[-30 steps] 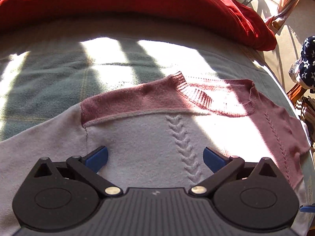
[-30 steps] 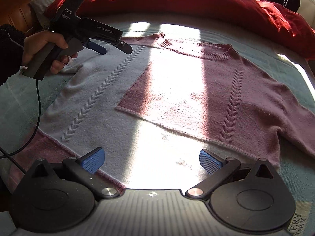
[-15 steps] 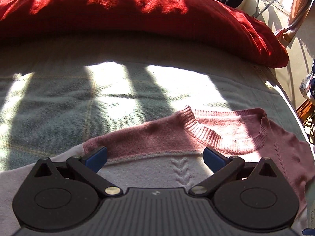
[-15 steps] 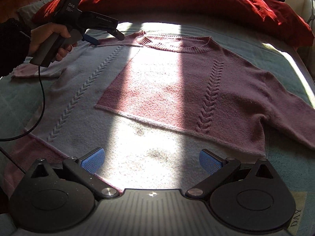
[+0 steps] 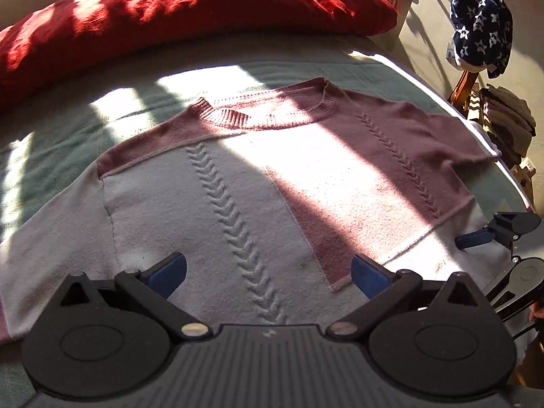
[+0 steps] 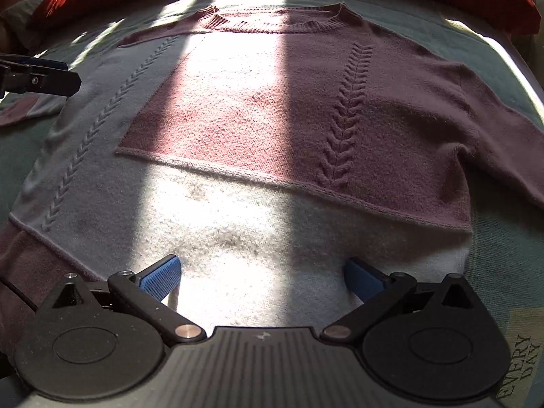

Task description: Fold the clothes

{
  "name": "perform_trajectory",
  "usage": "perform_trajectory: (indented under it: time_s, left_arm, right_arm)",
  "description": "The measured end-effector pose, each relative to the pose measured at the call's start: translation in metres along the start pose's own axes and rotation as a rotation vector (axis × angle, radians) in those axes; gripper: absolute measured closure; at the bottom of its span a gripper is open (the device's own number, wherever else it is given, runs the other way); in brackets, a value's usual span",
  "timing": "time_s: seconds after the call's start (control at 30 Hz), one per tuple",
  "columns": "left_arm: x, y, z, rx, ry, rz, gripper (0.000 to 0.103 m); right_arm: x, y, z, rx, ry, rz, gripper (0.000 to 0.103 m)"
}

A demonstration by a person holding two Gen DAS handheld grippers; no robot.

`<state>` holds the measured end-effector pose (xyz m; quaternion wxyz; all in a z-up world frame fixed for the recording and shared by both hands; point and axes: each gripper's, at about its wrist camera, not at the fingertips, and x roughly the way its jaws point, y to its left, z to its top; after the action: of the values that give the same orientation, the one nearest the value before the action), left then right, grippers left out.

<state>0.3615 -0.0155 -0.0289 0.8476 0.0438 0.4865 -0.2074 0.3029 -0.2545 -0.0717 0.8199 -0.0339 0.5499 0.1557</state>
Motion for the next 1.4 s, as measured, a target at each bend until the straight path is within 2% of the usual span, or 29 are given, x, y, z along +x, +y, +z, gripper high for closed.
perform_trajectory:
  time_s: [0.13, 0.23, 0.43, 0.63, 0.83, 0.97, 1.03, 1.23, 1.33, 1.4]
  left_arm:
    - [0.020, -0.013, -0.027, -0.035, 0.054, 0.000, 0.001]
    - [0.025, -0.018, -0.040, -0.061, 0.064, 0.029, 0.001]
    - [0.022, -0.020, -0.049, -0.094, 0.031, 0.067, 0.001]
    - [0.017, -0.022, -0.055, -0.053, 0.059, 0.066, 0.001]
    - [0.007, -0.022, -0.070, -0.036, 0.105, 0.060, 0.001]
    - [0.006, -0.021, -0.072, -0.049, 0.109, 0.062, 0.001]
    - [0.006, -0.022, -0.072, -0.056, 0.110, 0.066, 0.001]
    - [0.007, -0.020, -0.075, -0.062, 0.104, 0.064, 0.000]
    - [0.007, -0.021, -0.075, -0.060, 0.104, 0.065, 0.000]
    - [0.007, -0.020, -0.075, -0.055, 0.105, 0.060, 0.000]
  right_arm:
    - [0.001, 0.005, -0.004, -0.005, -0.015, -0.027, 0.000]
    - [0.001, 0.008, -0.007, -0.010, -0.039, -0.045, 0.000]
    - [-0.001, 0.007, -0.016, -0.026, -0.108, -0.048, 0.000]
    - [-0.008, 0.005, -0.024, -0.069, -0.139, -0.024, 0.000]
    - [-0.029, -0.003, -0.061, -0.107, -0.088, -0.007, 0.000]
    - [-0.041, -0.003, -0.090, -0.147, -0.045, -0.028, 0.000]
    - [-0.046, -0.001, -0.094, -0.162, -0.021, -0.043, 0.000]
    - [-0.051, 0.024, -0.073, -0.217, -0.114, 0.012, 0.000]
    - [-0.036, 0.045, -0.063, -0.285, -0.101, 0.052, 0.000]
    - [-0.030, 0.053, -0.068, -0.320, -0.085, 0.037, 0.000]
